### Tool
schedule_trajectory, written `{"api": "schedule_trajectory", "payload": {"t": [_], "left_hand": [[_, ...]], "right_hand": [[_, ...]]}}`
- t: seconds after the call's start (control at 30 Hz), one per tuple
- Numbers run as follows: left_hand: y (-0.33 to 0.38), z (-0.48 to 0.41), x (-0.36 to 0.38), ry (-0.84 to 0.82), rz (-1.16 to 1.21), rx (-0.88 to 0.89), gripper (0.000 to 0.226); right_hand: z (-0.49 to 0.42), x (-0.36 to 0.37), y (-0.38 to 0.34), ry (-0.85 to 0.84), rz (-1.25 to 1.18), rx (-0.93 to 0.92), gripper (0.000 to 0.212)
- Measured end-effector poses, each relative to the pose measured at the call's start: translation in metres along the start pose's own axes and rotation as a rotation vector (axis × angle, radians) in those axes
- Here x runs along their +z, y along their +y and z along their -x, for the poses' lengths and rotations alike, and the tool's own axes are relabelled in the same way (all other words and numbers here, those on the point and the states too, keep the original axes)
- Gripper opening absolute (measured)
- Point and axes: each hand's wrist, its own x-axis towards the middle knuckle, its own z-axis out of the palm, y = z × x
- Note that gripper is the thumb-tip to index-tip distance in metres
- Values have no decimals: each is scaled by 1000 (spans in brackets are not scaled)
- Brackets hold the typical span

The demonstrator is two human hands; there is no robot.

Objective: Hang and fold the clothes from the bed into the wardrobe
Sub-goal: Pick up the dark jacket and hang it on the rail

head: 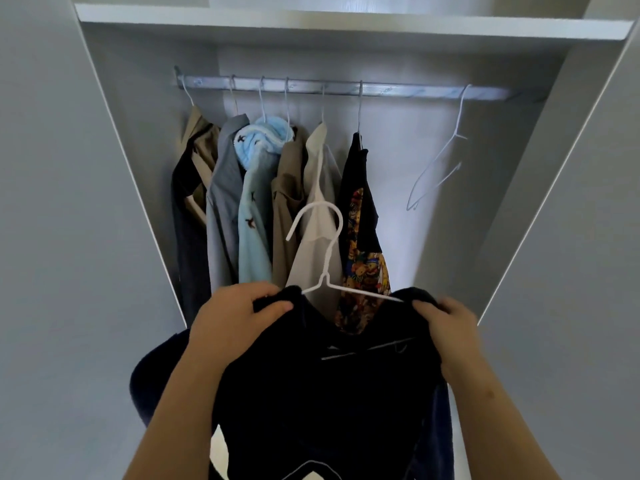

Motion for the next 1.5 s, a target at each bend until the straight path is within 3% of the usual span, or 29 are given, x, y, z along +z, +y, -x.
{"api": "schedule_trajectory", "payload": {"t": [0.1, 0.2, 0.27, 0.37, 0.53, 0.67, 0.77, 0.87, 1.07, 1.17, 1.3, 1.37, 1.5], "left_hand": [[11, -2, 10, 130, -68, -25, 10], [18, -2, 12, 169, -63, -14, 13], [21, -1, 6, 188, 64, -7, 8], [22, 2, -6, 199, 226, 13, 19], [31, 2, -13, 214, 267, 96, 31], [36, 4, -9, 178, 260, 114, 24], [36, -1, -10, 164, 190, 172, 32], [32, -7, -13, 96, 98, 213, 29], [-3, -9, -27, 106, -83, 72, 15], [-9, -12, -36, -63, -129, -13, 23], [16, -16, -14, -399, -120, 27, 19], [30, -19, 7, -378, -186, 45, 31], [41, -23, 27, -120, -368, 81, 48]], "right_hand": [[12, 12, -8, -137, 255, -244, 12], [22, 23, -16, -262, 471, -485, 32], [20, 21, -19, -179, 506, -612, 30], [14, 11, -25, 62, 386, -680, 24], [12, 16, -39, 68, 298, -627, 29], [17, 19, -39, 50, 442, -591, 28], [18, 22, -41, 39, 496, -607, 40], [14, 22, -41, 113, 391, -499, 48], [4, 1, -31, 228, 232, -321, 47], [6, 0, -28, 273, 213, -298, 50], [10, 5, -28, 280, 240, -297, 51], [11, 7, -28, 260, 240, -307, 51], [12, 6, -27, 237, 205, -366, 44]]}}
